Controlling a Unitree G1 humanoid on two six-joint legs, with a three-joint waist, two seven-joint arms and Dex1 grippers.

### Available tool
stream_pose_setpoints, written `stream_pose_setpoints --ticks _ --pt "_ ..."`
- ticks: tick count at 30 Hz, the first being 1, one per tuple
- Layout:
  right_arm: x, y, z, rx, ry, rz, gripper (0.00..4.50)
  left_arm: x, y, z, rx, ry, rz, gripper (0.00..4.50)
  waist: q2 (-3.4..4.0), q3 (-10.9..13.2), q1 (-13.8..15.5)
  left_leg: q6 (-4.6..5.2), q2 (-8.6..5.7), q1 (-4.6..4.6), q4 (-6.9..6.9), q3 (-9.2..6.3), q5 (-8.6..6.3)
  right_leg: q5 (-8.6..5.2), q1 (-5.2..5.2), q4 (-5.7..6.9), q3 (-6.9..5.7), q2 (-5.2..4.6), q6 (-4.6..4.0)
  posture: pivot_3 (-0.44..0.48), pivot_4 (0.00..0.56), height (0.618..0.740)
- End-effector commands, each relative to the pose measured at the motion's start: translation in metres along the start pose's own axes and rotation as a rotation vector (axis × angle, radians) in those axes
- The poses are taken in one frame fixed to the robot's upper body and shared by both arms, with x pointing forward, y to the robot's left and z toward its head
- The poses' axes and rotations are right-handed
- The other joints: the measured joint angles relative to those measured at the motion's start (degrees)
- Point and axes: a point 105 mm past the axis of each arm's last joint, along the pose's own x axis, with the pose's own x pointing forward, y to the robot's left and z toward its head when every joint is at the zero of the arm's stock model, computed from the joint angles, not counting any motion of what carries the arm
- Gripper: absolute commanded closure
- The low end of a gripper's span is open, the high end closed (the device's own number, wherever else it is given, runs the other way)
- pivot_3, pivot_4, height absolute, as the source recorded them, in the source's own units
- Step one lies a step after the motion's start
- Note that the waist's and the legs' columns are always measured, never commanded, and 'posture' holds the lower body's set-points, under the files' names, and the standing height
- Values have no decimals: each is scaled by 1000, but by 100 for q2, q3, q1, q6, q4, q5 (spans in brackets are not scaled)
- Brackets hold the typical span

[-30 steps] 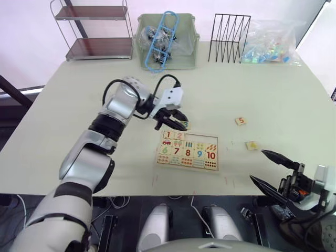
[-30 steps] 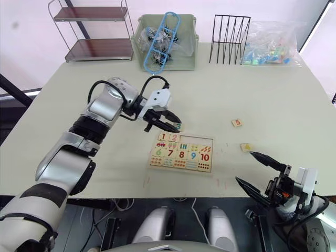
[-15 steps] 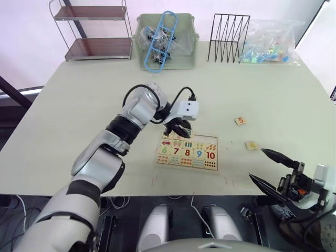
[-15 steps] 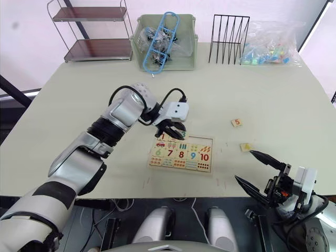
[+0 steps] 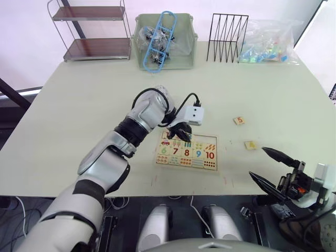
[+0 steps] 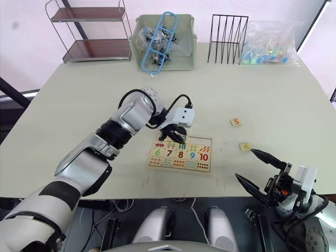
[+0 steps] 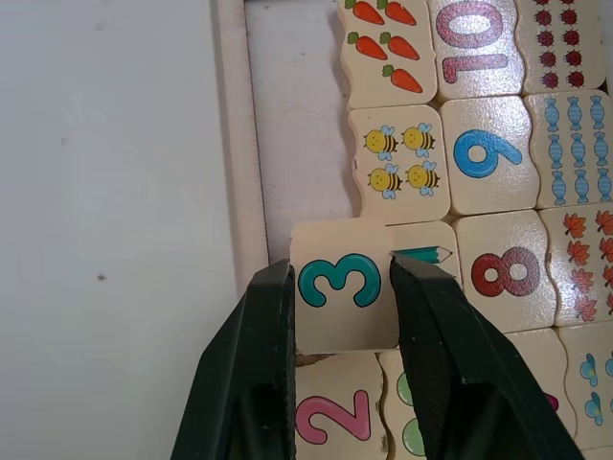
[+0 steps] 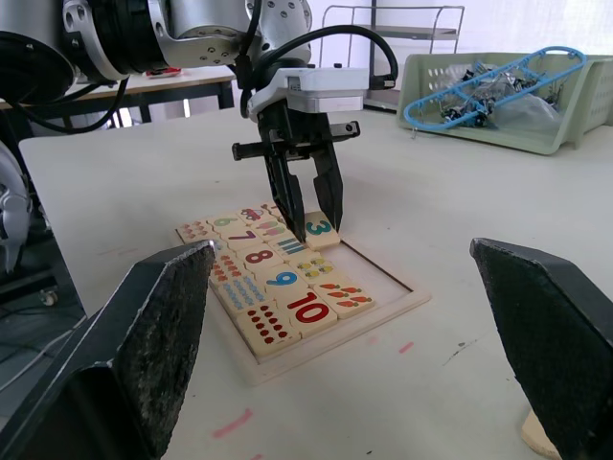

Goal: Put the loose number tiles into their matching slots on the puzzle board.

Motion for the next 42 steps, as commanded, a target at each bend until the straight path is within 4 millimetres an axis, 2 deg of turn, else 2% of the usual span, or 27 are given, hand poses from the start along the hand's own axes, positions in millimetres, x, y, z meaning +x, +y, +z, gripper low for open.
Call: stream_pose_setpoints --ticks 1,22,34,42 --pt "3 3 9 -41 -20 12 0 -7 3 10 33 3 19 3545 0 0 -8 0 0 0 0 0 0 0 0 0 0 0 0 0 150 740" --pt "3 4 10 -42 -15 10 0 -8 7 7 28 25 35 3545 0 0 -15 0 0 0 0 0 0 0 0 0 0 0 0 0 150 740" --pt "4 3 9 -41 -14 11 0 -16 9 13 27 -1 40 3545 0 0 -16 0 0 0 0 0 0 0 0 1 0 0 0 0 150 740" --pt "5 3 10 -41 -15 14 0 -14 8 8 17 20 42 3545 0 0 -25 0 0 0 0 0 0 0 0 1 0 0 0 0 150 740"
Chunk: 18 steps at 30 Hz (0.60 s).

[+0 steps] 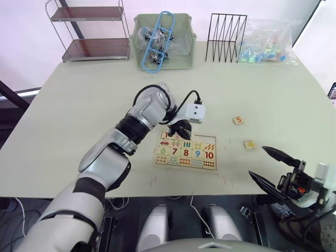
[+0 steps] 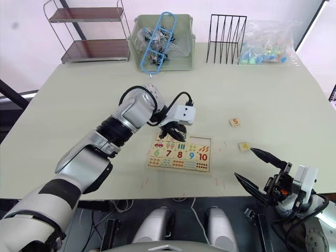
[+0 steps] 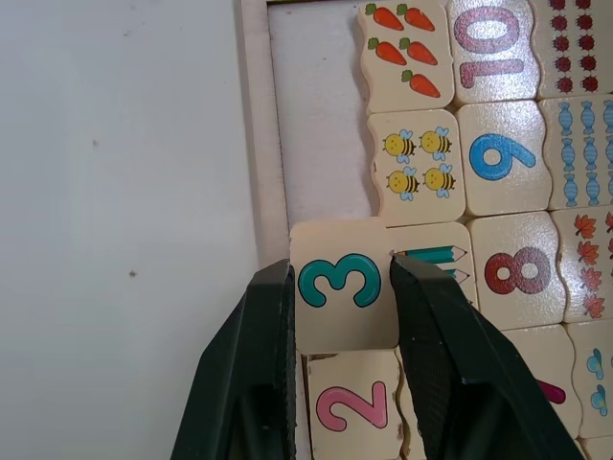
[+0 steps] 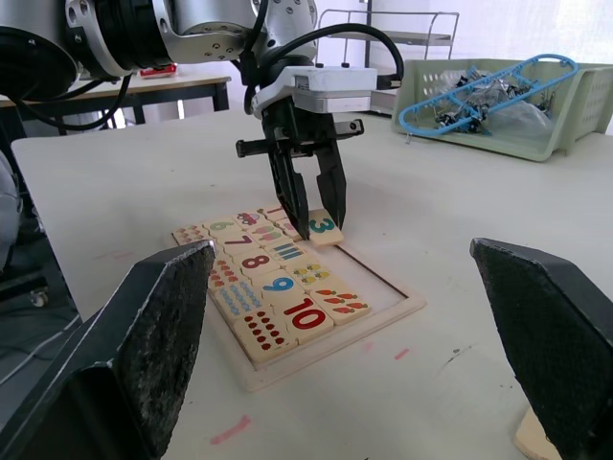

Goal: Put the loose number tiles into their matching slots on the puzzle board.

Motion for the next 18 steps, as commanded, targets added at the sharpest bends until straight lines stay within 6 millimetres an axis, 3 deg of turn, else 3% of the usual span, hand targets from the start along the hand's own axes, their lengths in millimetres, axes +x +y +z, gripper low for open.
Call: stream_pose_setpoints --ticks 1,18 --pt "3 2 6 -27 -12 19 0 -6 3 7 29 1 29 3545 0 0 0 0 0 0 0 0 0 0 0 0 0 0 0 0 150 740" --pt "-1 1 2 -23 -10 10 0 1 -1 3 41 38 16 3545 0 0 -1 0 0 0 0 0 0 0 0 1 1 0 0 0 150 740"
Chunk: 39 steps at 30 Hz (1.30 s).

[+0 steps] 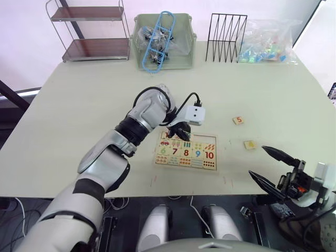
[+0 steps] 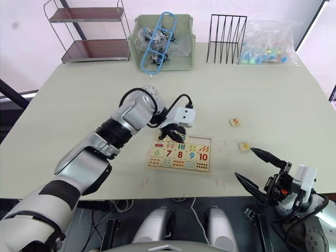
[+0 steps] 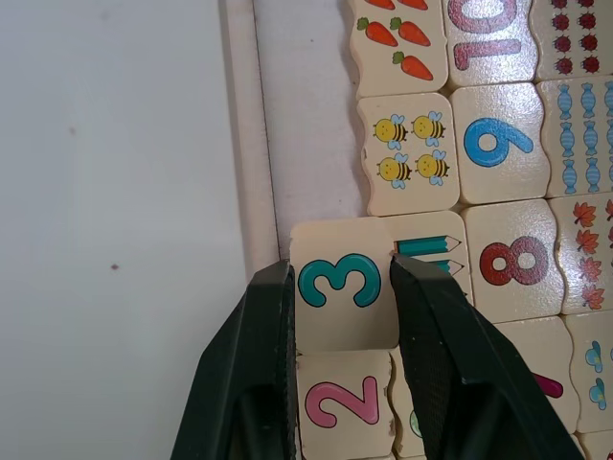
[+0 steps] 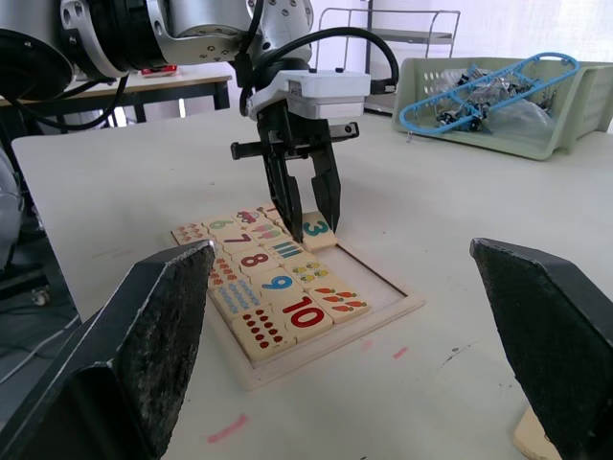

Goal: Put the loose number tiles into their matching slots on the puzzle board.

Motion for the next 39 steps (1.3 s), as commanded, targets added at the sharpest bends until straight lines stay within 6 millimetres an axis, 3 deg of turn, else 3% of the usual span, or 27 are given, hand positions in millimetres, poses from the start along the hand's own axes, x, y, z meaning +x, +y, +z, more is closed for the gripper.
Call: stream_pose_setpoints --ticks 1,19,21,27,39 --pt "0 3 4 -23 -12 9 0 -3 3 5 30 18 24 3545 0 0 1 0 0 0 0 0 0 0 0 0 0 0 0 0 150 740" --pt "3 5 6 -27 -16 6 0 -1 3 3 31 35 13 3545 0 0 0 0 0 0 0 0 0 0 0 0 0 0 0 0 150 740" --pt "3 5 6 -27 -16 5 0 -1 2 3 32 34 13 2493 0 0 0 0 0 0 0 1 0 0 0 0 0 0 0 0 150 740" --pt "1 5 5 -27 -14 3 0 0 3 4 29 27 13 72 0 0 0 0 0 0 0 0 0 0 0 0 0 0 0 0 150 740" --pt "1 5 3 -26 -12 4 0 -15 7 17 -6 -70 14 72 0 0 0 0 0 0 0 0 0 0 0 0 0 0 0 0 150 740"
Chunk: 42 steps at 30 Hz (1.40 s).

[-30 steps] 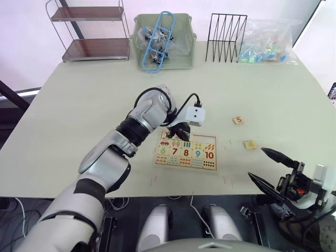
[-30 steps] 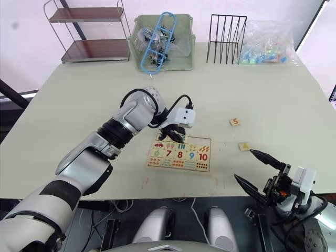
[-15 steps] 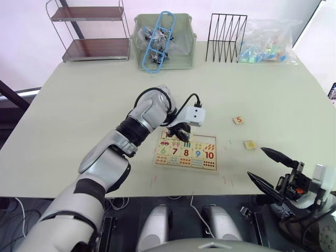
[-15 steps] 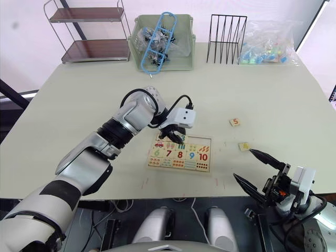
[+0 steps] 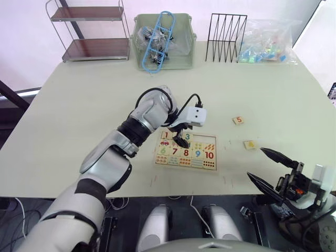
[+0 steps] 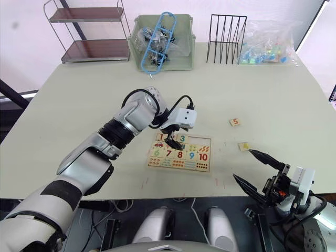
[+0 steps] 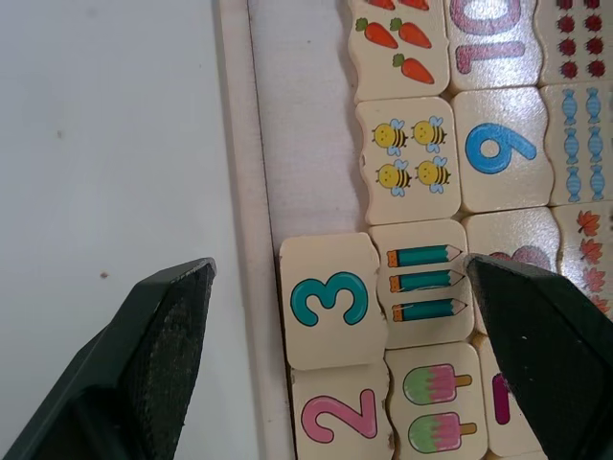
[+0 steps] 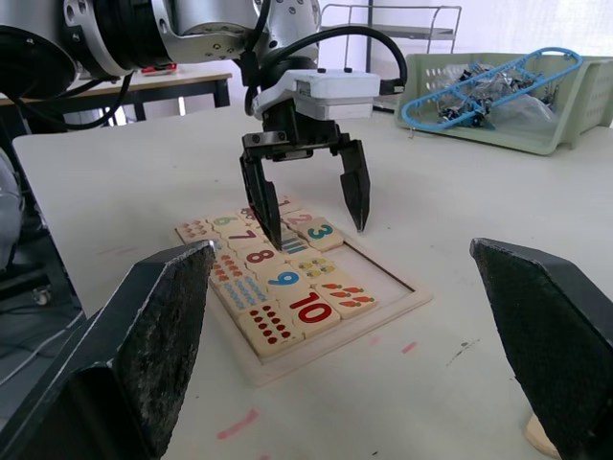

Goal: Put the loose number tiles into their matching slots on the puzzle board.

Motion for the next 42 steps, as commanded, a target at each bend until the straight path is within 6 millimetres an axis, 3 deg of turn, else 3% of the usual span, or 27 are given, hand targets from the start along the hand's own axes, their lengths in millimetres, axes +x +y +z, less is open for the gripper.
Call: stream_pose_setpoints --ticks 1,6,14,22,25,31,32,42 --pt "0 1 6 -34 -17 4 0 -19 8 13 13 -61 34 72 0 0 -1 0 0 0 0 0 0 0 0 0 0 0 0 0 150 740" --pt "0 1 6 -33 -18 3 0 -36 11 13 -37 -173 39 72 0 0 -3 0 0 0 0 0 0 0 0 0 0 0 0 0 150 740" --pt "2 1 6 -31 -21 6 0 -50 18 -15 -166 -261 135 72 0 0 -11 0 0 2 0 0 0 0 -1 4 0 0 0 0 150 740" --pt "2 -2 6 -29 -19 16 0 -67 14 -26 -312 -459 193 72 0 0 -11 0 1 1 0 -3 0 0 -1 5 0 -1 -1 0 150 740" --pt "2 -2 5 -24 -20 20 0 -66 12 -34 -311 -493 237 915 1 -1 -9 0 1 4 0 -6 0 1 -1 7 3 -1 -1 0 150 740" --pt "2 -2 4 -23 -21 24 0 -60 -1 -48 -338 -488 200 4097 1 -1 -6 -1 1 6 0 -6 0 1 -1 10 4 -1 -2 0 150 740" --pt "2 -2 4 -24 -21 25 0 -58 -3 -50 -343 -480 195 4357 1 -1 -7 -1 1 6 0 -6 0 1 -1 10 4 -2 -2 0 150 740" --pt "3 -4 5 -29 -20 24 0 -38 -10 -51 -323 -450 170 4357 1 -1 -4 -1 1 6 1 -4 0 1 -1 10 4 -2 -2 0 150 740"
